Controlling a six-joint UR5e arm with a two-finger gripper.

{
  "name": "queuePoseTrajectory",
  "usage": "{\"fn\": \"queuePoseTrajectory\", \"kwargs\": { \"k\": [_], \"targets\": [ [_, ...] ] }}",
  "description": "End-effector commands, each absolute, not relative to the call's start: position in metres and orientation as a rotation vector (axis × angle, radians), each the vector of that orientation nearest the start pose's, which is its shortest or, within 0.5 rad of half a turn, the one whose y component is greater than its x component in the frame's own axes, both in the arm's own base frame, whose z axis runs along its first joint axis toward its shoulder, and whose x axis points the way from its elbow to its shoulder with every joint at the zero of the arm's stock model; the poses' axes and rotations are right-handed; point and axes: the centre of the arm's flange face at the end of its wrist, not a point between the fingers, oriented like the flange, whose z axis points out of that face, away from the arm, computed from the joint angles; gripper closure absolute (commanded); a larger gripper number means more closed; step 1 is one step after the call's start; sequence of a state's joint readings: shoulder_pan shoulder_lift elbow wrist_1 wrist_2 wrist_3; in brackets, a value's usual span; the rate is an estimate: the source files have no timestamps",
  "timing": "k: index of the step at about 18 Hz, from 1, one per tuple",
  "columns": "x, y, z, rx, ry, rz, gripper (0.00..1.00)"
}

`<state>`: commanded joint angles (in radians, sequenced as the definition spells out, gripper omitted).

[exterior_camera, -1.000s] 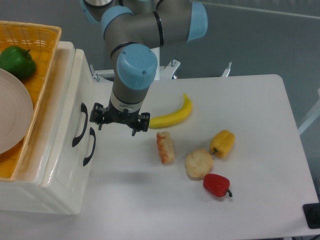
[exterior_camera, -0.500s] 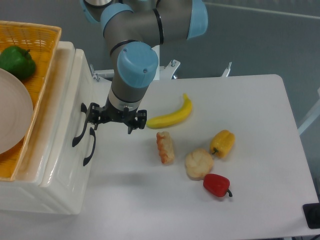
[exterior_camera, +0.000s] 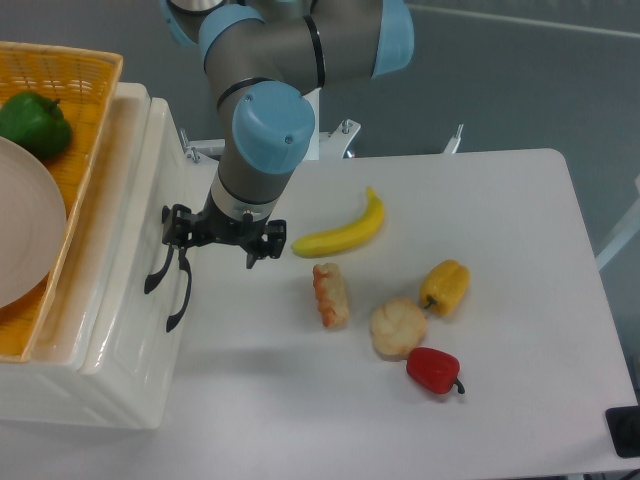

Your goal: Slide the top white drawer open

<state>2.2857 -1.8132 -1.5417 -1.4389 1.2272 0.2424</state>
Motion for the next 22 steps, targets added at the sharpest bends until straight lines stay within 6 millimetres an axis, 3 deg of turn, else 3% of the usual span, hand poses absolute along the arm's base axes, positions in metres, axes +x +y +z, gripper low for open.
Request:
{"fn": "queuePoseTrajectory", "kwargs": {
  "k": [8,22],
  "targets": [
    [-0.241,0.549,0.385,-2.939,-0.706,-0.529,0.0],
    [-0.24,0.549,0.378,-2.951,-0.704,-0.534,0.0]
  ]
}}
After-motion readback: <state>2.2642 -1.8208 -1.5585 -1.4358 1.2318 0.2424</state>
